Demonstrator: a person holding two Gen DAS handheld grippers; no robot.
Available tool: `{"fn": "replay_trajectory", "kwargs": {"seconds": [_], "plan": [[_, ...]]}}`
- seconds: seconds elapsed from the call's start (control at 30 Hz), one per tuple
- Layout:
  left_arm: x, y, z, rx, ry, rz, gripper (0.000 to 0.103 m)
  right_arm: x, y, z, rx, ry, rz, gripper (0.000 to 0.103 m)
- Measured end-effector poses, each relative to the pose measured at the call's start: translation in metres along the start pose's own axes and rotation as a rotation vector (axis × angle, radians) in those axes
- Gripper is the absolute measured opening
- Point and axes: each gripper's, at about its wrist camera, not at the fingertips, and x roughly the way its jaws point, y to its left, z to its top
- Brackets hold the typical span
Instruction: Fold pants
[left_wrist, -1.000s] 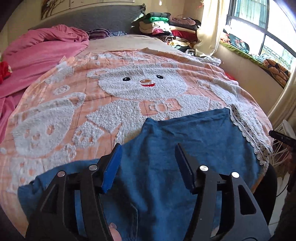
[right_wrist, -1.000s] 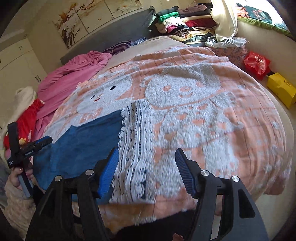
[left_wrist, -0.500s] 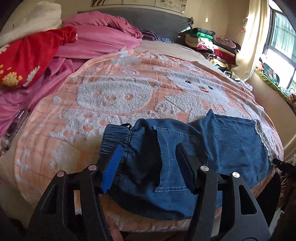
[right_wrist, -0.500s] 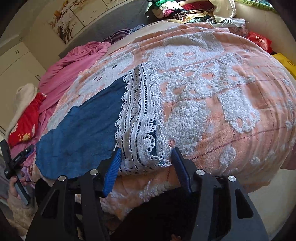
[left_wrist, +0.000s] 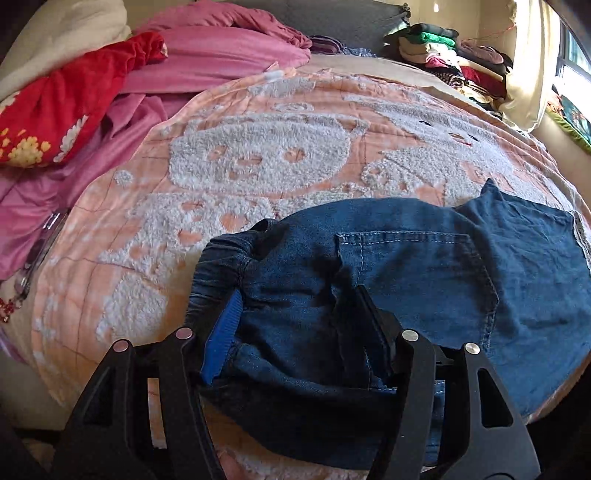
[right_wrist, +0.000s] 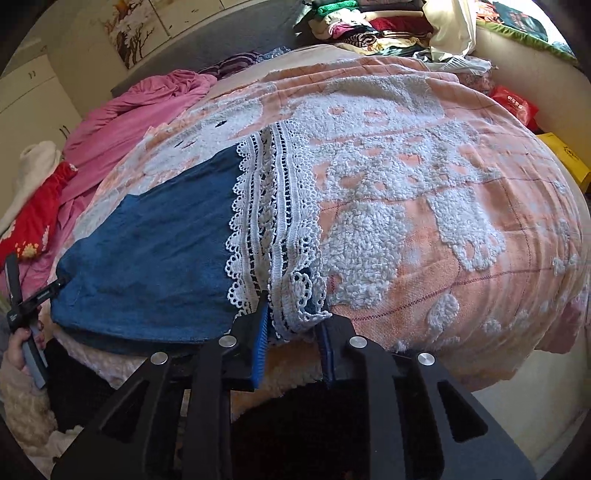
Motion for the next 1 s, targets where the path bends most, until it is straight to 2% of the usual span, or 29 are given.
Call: {"fn": "replay_trajectory", "kwargs": {"seconds": [0.13,0.2,0.23,0.27,0.4,0.43,0.5,0.57,0.63,0.8,0.9,1.0], "plan": [[0.003,-0.005,0.003,0.011,-0.011,0.025,0.055,-0.001,0.005,-0.001,-0.007,-0.006,-0.022,0.028],[-0.001,-0.006,0.004,0.015,-0.019,0.023,0.055,-0.008,0.006,-0.001,0.009,-0.021,-0.035,0.037],[-0.006,-0.005,0.004,0.004,-0.020,0.011,0.055,-0.013,0.006,-0.002,0.011,-0.033,-0.056,0.047],[-0.012,-0.003,0.004,-0.009,-0.027,-0.004,0.055,-0.020,0.007,-0.003,0.008,-0.047,-0.078,0.052],[-0.047,-0.002,0.008,-0.053,-0.078,-0.035,0.057,-0.050,0.011,-0.009,0.003,-0.109,-0.113,0.053],[-0.055,-0.006,0.009,-0.046,-0.092,-0.063,0.059,-0.056,0.015,-0.010,-0.003,-0.123,-0.113,0.053],[-0.067,-0.018,0.011,-0.008,-0.117,-0.102,0.064,-0.063,0.025,-0.008,-0.032,-0.137,-0.109,0.053],[-0.074,-0.035,0.012,0.033,-0.116,-0.146,0.065,-0.066,0.038,-0.005,-0.063,-0.148,-0.096,0.058],[-0.076,-0.057,0.012,0.071,-0.109,-0.217,0.065,-0.063,0.054,-0.002,-0.087,-0.145,-0.052,0.059],[-0.063,-0.122,0.004,0.265,-0.069,-0.332,0.068,-0.033,0.098,0.005,-0.172,-0.088,0.025,0.059],[-0.039,-0.143,0.002,0.333,-0.010,-0.317,0.068,-0.012,0.116,0.006,-0.201,-0.051,0.054,0.059],[-0.016,-0.147,0.004,0.347,0.017,-0.282,0.068,0.007,0.121,0.008,-0.191,-0.014,0.056,0.059]]}}
